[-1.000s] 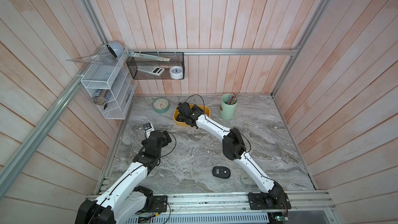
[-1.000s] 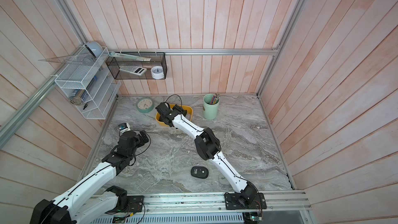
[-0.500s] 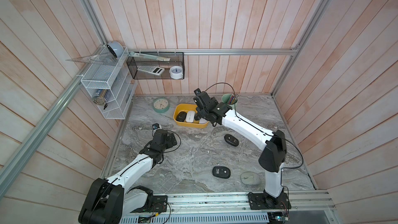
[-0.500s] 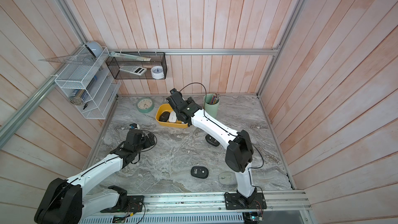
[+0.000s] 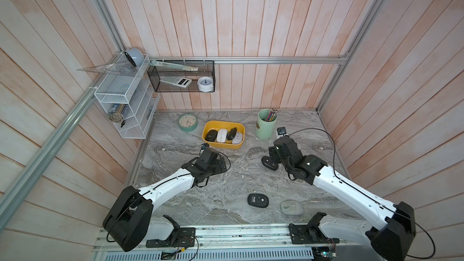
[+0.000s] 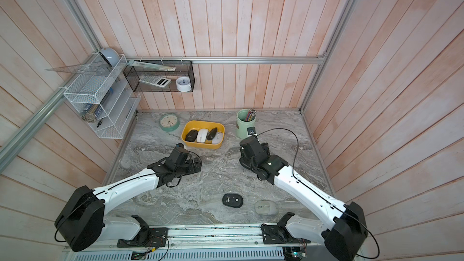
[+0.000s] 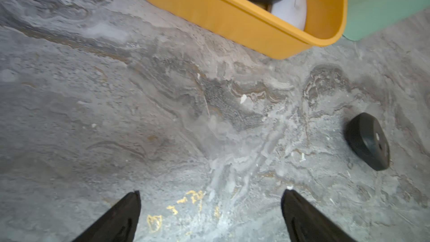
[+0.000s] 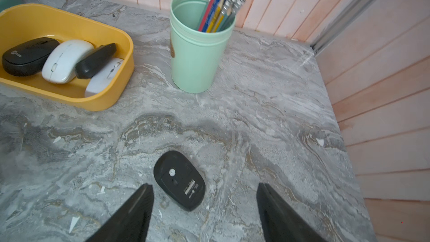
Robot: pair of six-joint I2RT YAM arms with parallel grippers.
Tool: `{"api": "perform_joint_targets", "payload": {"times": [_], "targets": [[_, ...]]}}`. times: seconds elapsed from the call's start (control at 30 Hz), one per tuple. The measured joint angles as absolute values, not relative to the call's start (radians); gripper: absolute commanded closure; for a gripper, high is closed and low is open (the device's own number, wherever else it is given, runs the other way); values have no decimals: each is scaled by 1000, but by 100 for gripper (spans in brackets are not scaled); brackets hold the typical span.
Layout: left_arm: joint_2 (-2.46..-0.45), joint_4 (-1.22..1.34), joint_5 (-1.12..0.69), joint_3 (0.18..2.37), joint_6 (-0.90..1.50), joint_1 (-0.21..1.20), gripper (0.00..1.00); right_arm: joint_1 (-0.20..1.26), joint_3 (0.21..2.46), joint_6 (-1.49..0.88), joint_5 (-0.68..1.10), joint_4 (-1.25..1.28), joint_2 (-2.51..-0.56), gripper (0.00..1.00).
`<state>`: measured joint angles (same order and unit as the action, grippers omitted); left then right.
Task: Put the mouse in the storage box
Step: Place the mouse in the storage box, then pick up the mouse from the center of the board.
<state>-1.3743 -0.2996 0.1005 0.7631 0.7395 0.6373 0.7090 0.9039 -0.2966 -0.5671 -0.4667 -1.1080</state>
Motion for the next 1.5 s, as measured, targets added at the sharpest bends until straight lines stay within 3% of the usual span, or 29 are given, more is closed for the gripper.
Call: {"api": "perform_joint_targets", "payload": {"times": [0.63,1.13,1.5], "targets": [[-1855,-300,108,1242,1008,813,2,599,408,-558,-605,-542,-431,21],[-2074,-330,51,1506,1050,892,20,592,371,-584,-612,-521,-398,21],[-2197,-372,25,1628,1052,920,28,592,362,-583,-612,-516,-395,21]]}}
